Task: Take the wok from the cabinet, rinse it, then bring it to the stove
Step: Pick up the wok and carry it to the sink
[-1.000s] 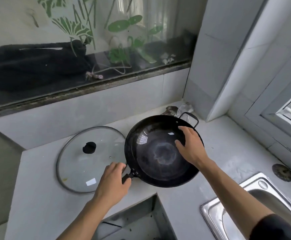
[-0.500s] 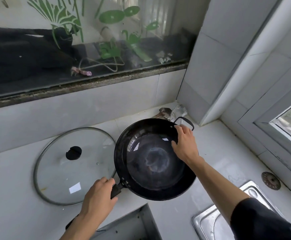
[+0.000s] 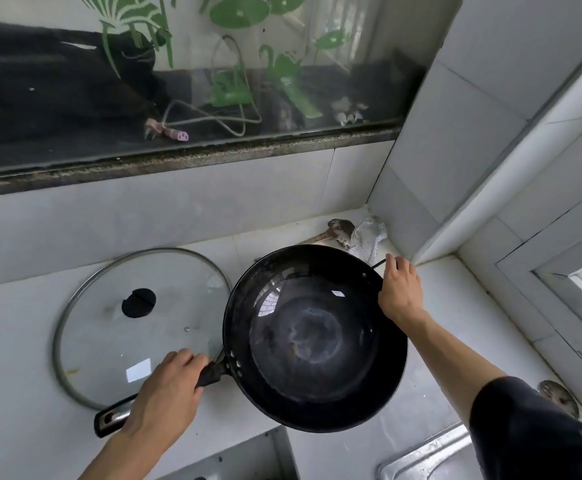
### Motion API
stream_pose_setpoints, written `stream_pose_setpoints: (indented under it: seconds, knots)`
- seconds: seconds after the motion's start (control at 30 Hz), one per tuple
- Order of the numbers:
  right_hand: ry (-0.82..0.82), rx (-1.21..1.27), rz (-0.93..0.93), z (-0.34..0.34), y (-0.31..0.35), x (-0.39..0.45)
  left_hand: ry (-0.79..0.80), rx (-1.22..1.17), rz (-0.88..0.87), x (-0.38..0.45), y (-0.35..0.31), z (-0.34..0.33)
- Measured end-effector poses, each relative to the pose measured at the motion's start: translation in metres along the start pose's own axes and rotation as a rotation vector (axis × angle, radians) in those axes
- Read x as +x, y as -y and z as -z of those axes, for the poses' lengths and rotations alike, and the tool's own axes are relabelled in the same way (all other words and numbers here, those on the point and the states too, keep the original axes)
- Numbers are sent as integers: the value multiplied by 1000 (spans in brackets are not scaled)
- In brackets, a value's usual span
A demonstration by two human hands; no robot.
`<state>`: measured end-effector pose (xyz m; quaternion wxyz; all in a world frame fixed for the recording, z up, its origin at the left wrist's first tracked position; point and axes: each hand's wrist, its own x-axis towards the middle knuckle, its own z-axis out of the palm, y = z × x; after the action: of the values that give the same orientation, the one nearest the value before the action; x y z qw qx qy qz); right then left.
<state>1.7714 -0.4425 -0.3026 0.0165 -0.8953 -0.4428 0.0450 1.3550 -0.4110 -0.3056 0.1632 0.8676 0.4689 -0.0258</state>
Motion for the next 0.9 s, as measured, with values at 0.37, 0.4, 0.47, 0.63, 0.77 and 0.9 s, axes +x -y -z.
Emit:
stream_pose_setpoints:
  seconds: [0.37,0.4,0.47,0.63,0.77,0.9]
  knots:
    - [-8,1,-99,9,-7,-13,31,106,-96,8,9,4]
    - [-12,7,-108,11,-8,-19,34,110,-114,9,12,5]
    - [-23,15,-129,18,-11,-34,40,121,-150,9,17,10]
    - [-74,21,-215,41,-17,-80,1,133,-309,13,29,31]
    - [-148,33,-328,57,-22,-132,-26,148,-451,23,34,47]
    - [-195,37,-475,65,-25,-194,-42,141,-567,28,36,64]
